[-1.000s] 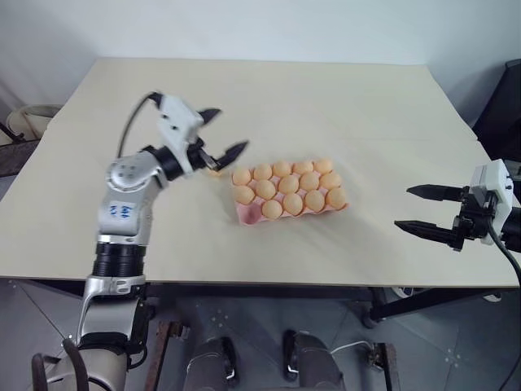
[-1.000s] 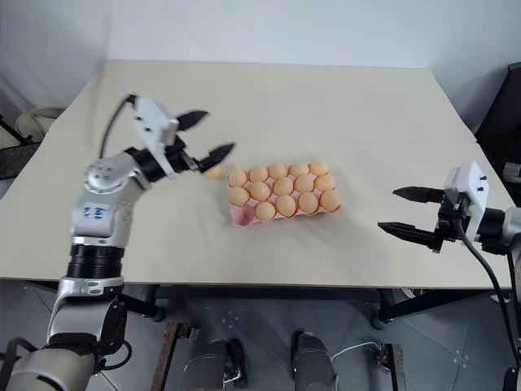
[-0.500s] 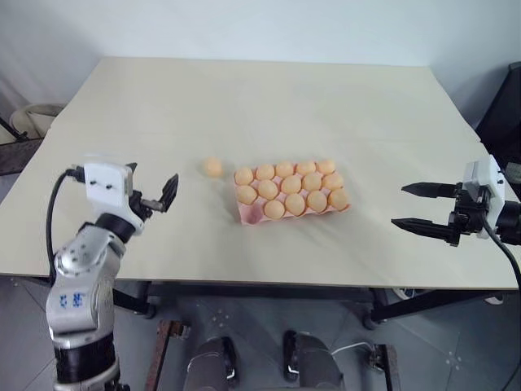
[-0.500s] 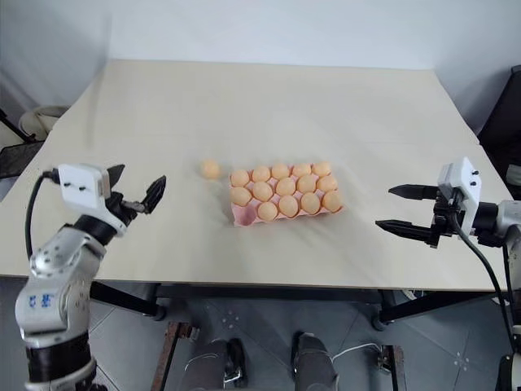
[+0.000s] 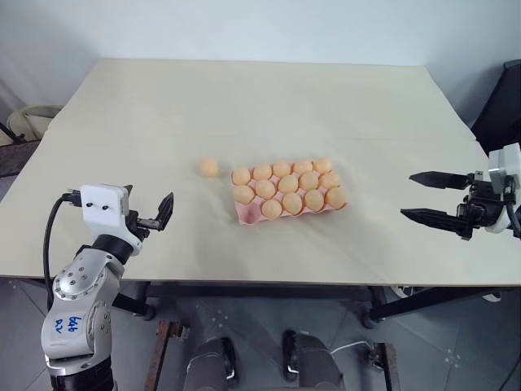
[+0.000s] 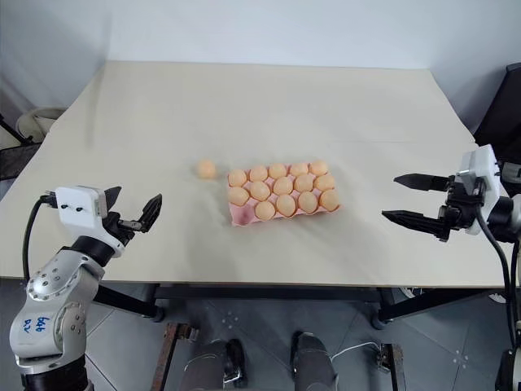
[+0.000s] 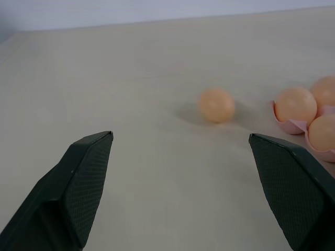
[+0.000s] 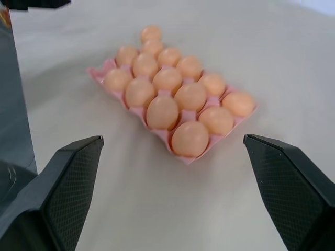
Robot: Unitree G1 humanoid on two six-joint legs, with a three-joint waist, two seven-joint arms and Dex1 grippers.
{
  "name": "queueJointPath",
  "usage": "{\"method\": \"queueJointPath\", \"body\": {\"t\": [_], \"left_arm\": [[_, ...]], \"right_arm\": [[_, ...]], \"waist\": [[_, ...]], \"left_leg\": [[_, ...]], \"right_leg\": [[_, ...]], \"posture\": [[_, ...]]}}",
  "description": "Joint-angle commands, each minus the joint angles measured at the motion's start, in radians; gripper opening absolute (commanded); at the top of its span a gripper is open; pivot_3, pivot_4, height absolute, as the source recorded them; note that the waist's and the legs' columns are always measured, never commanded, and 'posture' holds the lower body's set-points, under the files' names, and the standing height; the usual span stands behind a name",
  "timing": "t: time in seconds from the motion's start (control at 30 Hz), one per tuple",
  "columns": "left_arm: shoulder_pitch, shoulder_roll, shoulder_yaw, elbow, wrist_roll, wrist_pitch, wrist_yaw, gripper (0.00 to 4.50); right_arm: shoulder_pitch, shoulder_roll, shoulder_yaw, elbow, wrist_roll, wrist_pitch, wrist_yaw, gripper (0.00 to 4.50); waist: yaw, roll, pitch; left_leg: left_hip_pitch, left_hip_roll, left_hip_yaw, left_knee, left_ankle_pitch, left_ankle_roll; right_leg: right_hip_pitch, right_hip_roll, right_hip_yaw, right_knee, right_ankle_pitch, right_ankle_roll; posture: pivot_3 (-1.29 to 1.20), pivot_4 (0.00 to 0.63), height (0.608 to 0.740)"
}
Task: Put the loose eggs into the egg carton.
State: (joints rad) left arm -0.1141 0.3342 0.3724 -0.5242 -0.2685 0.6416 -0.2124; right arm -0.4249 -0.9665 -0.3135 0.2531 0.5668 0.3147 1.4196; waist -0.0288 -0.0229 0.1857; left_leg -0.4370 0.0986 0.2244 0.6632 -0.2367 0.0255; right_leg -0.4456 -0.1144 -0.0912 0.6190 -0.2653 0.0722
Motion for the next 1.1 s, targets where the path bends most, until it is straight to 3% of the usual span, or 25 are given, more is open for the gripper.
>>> {"method": "queueJointPath", "body": {"t": [0.03, 0.23, 0.5, 0.73, 1.1], "left_arm": [[-0.059, 0.03, -0.016, 0.054, -0.001, -0.034, -0.015, 4.44], [-0.219, 0.085, -0.104, 0.289, 0.027, -0.093, -0.077, 4.44], [-0.499, 0.125, -0.28, 0.792, 0.129, -0.325, -0.23, 4.44], [-0.679, 0.096, -0.318, 1.111, 0.17, -0.506, -0.271, 4.44], [-0.862, 0.032, -0.338, 1.501, 0.223, -0.698, -0.277, 4.44]], "right_arm": [[0.006, 0.004, -0.055, -0.045, 0.044, 0.007, -0.016, 4.5], [0.024, 0.016, -0.082, -0.087, 0.084, 0.025, -0.038, 4.5], [0.061, 0.023, -0.091, -0.118, 0.085, 0.027, -0.054, 4.5], [0.107, 0.025, -0.118, -0.151, 0.098, 0.024, -0.07, 4.5], [0.22, -0.001, -0.235, -0.214, 0.119, 0.042, -0.084, 4.5]], "waist": [[0.0, 0.0, 0.0], [0.001, 0.0, 0.0], [0.002, 0.0, 0.0], [-0.001, 0.0, 0.0], [0.003, 0.0, 0.0]], "left_leg": [[0.0, 0.0, 0.0, 0.0, 0.0, 0.0], [0.0, 0.0, 0.0, 0.0, 0.0, 0.0], [-0.001, -0.001, 0.0, -0.001, 0.0, 0.0], [-0.001, 0.0, 0.0, -0.002, -0.001, 0.0], [-0.002, -0.001, -0.001, -0.002, -0.001, 0.001]], "right_leg": [[0.0, 0.0, 0.0, 0.0, 0.0, 0.0], [0.0, -0.001, 0.0, -0.001, 0.001, 0.0], [-0.001, 0.0, -0.001, -0.001, 0.002, 0.002], [-0.002, 0.0, -0.001, -0.001, 0.009, 0.014], [-0.001, -0.001, -0.003, -0.002, 0.009, 0.014]], "posture": [[0.0, 0.15, 0.74], [0.0, 0.15, 0.74], [0.0, 0.15, 0.74], [0.0, 0.15, 0.74], [0.0, 0.15, 0.74]]}}
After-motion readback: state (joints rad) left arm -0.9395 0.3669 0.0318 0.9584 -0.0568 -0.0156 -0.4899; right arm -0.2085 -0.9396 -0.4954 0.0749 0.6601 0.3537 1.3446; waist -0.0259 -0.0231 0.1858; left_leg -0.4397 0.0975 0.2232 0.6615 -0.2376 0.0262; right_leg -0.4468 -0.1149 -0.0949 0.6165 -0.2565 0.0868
